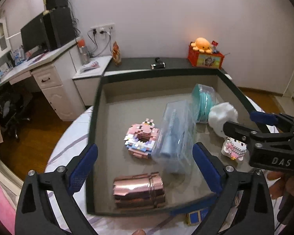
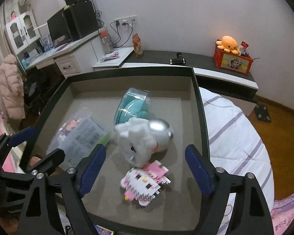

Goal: Organize rigid objects
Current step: 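Carry the container and bear into the pink box and release both, then withdraw both tools from the box back over the bed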

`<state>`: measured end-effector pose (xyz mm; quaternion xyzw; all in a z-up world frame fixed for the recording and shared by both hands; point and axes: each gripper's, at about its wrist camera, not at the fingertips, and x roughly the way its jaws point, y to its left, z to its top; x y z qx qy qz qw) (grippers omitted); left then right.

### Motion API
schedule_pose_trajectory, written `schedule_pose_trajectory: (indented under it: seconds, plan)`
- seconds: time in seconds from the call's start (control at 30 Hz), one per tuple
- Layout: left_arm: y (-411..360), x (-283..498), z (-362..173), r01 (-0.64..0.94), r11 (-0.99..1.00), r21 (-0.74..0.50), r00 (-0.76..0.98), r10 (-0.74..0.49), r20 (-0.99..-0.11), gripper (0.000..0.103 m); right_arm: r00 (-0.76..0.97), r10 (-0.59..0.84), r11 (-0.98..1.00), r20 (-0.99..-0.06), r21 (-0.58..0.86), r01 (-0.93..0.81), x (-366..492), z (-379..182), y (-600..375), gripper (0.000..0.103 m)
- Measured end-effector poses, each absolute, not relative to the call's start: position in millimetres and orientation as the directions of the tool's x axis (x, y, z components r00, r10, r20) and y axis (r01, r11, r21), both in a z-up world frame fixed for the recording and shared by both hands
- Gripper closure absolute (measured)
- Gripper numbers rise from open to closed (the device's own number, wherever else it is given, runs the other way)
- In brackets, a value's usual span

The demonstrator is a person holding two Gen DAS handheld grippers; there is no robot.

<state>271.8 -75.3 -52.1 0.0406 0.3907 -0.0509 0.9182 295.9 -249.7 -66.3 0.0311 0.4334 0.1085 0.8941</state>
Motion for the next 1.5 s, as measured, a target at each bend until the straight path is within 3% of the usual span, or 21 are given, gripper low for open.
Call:
schedule_pose_trajectory:
  seconds: [0.07, 0.87, 1.5]
  plan:
    - [-68, 260, -45, 0.115, 0.993, 0.022, 0.706, -0.066, -0.705, 0.001, 0.617, 0.216, 0.976, -0.757, 0.152, -0.155, 288, -61, -252, 0.0]
    - [-34, 94, 27, 0.026, 0.999, -0.019, 0.843, -0.032, -0.536, 0.0, 0.817, 0.236, 0.967, -0.526, 0.214, -0.141, 93, 17, -254, 0.0]
    - [-25, 2, 17, -0.005, 1.0, 0.007, 0.86, 0.008, -0.51, 0.0, 0.869, 0.158, 0.982, -0.468, 0.167, -0.089, -19, 9, -244, 0.0]
